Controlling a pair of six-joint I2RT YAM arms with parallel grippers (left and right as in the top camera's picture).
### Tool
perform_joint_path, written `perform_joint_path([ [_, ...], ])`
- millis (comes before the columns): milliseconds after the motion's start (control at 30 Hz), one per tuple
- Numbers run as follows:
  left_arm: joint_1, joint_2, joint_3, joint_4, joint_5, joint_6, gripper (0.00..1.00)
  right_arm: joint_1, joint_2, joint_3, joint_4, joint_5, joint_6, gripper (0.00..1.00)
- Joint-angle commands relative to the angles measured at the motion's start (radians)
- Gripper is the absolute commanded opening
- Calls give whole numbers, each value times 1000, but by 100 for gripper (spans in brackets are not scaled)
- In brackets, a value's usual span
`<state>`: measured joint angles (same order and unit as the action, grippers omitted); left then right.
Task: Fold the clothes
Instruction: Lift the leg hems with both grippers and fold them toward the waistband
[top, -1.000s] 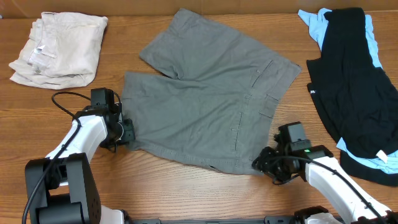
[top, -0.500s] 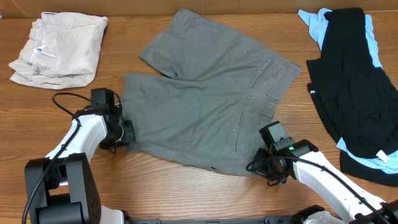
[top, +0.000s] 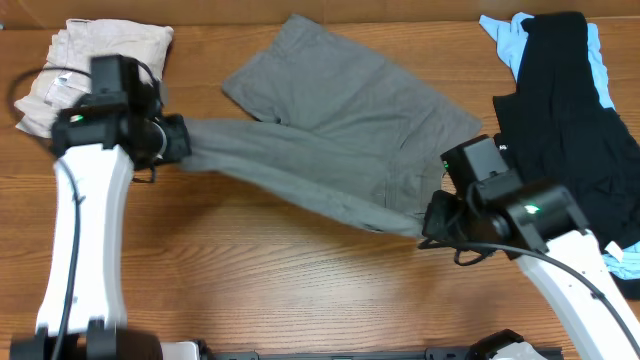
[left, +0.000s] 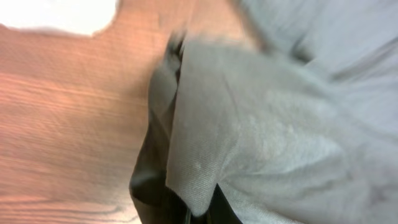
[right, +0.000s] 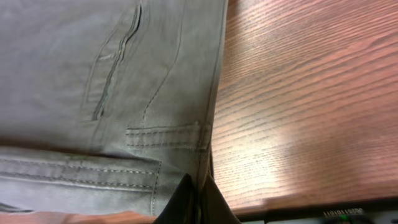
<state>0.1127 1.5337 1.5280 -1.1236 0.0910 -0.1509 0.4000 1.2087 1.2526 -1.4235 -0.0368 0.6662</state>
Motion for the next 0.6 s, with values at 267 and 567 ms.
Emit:
perform_joint_path([
  [267, 3, -264, 197, -106, -81, -3, 4, 5, -238, 104, -163, -11, 12, 4],
  [567, -31, -150, 195, -121, -64, -2, 4, 5, -195, 63, -162, 17, 11, 4],
])
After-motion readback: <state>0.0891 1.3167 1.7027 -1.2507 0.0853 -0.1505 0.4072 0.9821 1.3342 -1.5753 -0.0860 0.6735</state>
